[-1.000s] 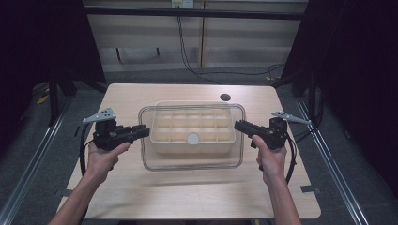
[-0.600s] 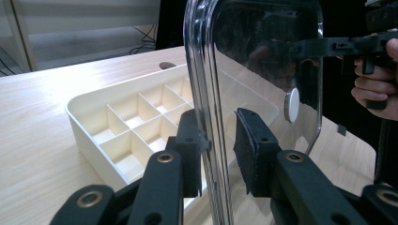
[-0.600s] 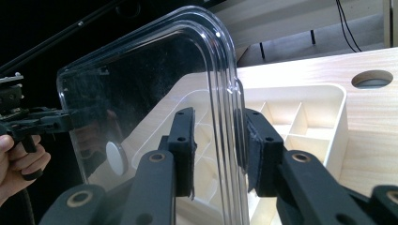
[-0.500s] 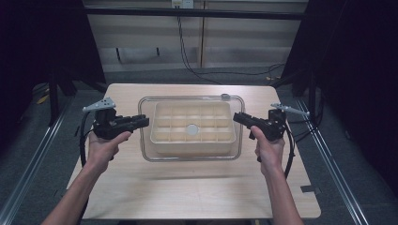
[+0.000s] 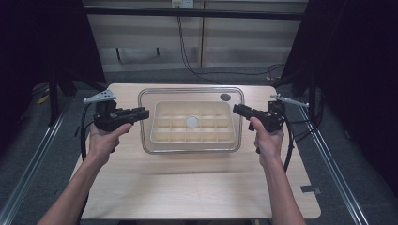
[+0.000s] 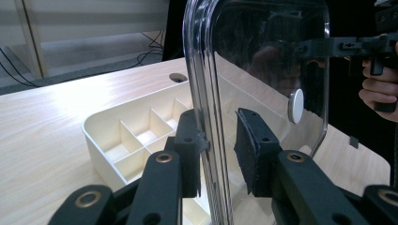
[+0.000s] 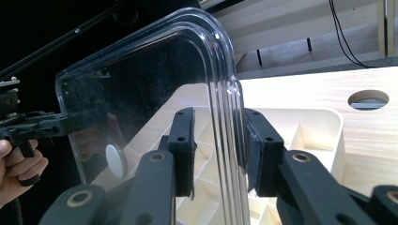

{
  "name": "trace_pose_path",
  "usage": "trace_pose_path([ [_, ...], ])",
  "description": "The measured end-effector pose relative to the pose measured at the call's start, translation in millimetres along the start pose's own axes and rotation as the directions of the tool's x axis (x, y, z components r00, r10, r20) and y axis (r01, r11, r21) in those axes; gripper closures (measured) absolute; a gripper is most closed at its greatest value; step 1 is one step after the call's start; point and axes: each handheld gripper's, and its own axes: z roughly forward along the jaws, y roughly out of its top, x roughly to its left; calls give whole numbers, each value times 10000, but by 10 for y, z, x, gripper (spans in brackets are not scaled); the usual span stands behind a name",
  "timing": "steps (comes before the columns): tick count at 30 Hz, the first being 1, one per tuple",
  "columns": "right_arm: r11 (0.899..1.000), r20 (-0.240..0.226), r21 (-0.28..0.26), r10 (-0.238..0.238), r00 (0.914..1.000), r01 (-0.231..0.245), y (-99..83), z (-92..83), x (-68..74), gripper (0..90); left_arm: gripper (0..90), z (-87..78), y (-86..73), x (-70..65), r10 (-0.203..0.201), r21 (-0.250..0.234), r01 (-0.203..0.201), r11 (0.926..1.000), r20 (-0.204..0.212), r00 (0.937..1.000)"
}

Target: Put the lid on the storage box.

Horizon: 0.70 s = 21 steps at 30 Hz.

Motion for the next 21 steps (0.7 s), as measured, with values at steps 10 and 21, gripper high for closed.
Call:
trace_pose_path([
  [10, 9996, 29, -16, 267, 9996, -267, 54, 99, -65, 674, 711, 60, 89, 76, -154, -54, 153, 9999, -130, 9998],
  [21, 9984, 52, 191, 539, 9985, -540, 65, 245, -194, 673, 708, 176, 107, 193, -468, 125, 472, 9988, -347, 9983],
])
